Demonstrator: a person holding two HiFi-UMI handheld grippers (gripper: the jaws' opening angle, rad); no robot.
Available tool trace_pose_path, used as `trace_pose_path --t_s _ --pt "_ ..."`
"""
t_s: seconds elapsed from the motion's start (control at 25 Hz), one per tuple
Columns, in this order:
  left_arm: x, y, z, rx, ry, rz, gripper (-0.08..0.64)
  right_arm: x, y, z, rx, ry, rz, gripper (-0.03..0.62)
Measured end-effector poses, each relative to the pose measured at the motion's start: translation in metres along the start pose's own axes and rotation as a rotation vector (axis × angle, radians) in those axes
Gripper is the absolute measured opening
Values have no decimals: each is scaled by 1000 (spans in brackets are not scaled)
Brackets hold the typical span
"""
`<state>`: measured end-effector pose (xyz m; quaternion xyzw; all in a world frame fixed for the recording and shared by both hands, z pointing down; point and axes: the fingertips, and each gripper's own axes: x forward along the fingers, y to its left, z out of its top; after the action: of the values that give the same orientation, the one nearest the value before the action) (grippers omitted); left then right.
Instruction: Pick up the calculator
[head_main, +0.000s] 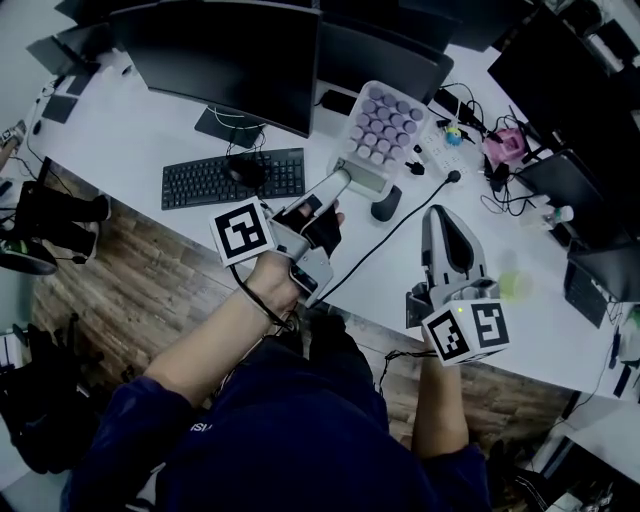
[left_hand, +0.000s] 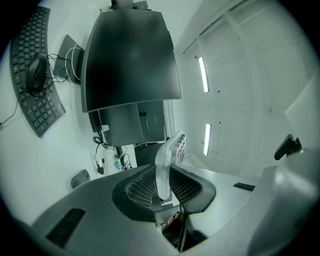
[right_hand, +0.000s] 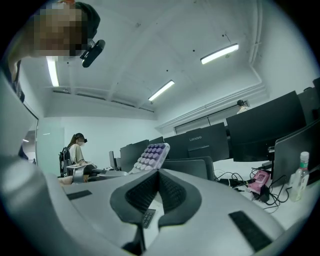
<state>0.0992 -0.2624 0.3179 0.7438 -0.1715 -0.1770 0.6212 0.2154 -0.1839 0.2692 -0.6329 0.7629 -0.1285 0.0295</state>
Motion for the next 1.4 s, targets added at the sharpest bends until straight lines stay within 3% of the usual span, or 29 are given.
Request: trace_pose_path --t_s 1.4 --pt "16 -90 10 75 -8 -160 100 -22 9 86 -94 -161 -21 2"
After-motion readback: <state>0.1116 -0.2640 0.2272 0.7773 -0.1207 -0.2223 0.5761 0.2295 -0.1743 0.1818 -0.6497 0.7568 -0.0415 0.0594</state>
